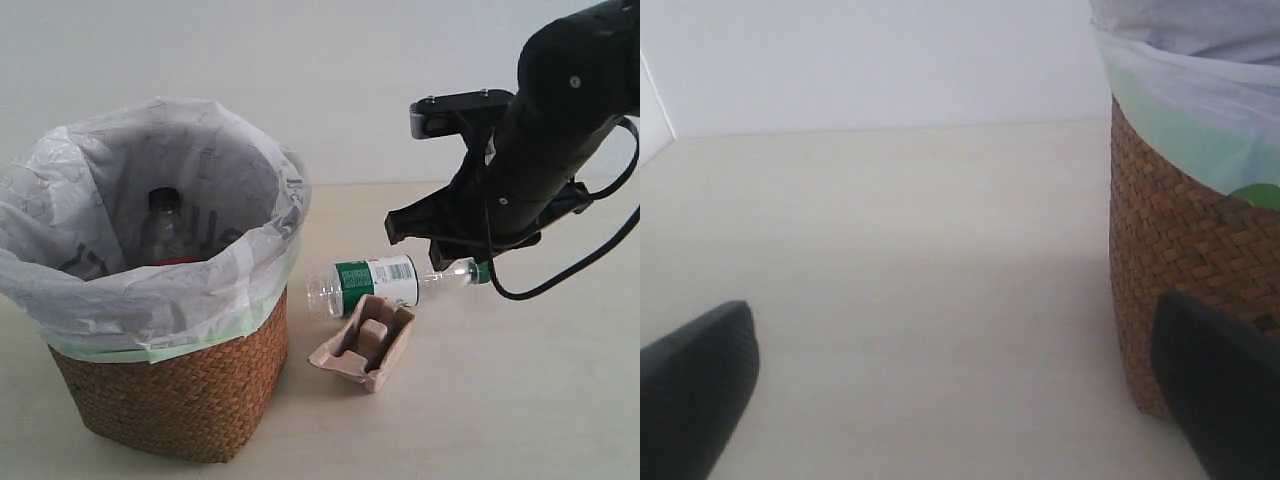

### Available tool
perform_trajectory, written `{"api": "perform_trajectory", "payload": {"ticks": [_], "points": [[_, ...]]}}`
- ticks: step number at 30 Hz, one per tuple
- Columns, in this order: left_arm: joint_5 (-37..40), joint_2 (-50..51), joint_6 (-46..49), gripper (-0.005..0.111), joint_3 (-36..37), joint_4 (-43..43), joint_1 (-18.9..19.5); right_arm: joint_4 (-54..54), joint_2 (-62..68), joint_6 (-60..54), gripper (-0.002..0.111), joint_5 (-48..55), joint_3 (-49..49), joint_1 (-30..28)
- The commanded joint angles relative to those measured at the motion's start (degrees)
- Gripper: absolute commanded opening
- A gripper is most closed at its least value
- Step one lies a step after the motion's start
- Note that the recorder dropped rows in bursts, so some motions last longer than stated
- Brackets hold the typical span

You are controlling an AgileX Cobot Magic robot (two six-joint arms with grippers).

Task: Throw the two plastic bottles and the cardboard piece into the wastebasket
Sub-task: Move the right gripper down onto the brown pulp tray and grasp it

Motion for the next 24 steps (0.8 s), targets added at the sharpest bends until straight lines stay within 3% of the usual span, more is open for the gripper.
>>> {"api": "perform_trajectory", "payload": {"ticks": [1, 24], "points": [[-0.43, -0.18, -0.5, 0.108, -0.21, -0.12, -0.37, 1.77, 0.01, -0.89, 0.038, -1.75, 0.19, -0.16], [-0.43, -0.18, -0.5, 0.108, -0.21, -0.12, -0.37, 3.57, 0.97, 1.62, 0.038, -5.96, 0.19, -0.16]]}}
